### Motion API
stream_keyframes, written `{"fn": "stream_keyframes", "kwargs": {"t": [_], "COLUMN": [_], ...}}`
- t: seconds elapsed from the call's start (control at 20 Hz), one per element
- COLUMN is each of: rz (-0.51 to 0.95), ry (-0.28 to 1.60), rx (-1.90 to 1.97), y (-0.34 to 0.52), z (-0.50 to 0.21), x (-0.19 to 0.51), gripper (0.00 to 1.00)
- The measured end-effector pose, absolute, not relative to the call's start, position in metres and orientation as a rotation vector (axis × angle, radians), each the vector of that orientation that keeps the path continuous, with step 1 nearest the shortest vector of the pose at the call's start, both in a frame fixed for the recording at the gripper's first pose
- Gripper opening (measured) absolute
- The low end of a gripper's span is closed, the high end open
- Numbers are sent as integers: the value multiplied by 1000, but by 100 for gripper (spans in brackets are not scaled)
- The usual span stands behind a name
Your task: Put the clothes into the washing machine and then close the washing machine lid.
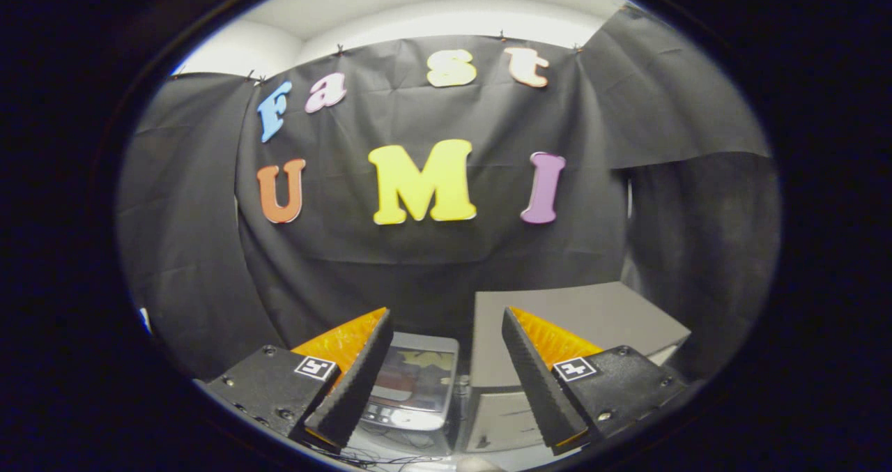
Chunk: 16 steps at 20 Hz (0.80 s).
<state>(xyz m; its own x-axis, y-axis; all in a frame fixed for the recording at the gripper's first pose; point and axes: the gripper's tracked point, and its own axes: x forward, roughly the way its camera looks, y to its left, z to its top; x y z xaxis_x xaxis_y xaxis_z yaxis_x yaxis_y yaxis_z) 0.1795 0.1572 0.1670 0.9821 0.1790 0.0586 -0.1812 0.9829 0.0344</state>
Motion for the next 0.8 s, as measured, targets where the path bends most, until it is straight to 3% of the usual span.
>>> {"fn": "stream_keyframes", "kwargs": {"t": [0.4,0.8], "rz": [24,61], "ry": [22,-11], "rx": [67,0], "y": [-13,-54], "z": [72,14], "x": [119,64], "gripper": [99,98]}}
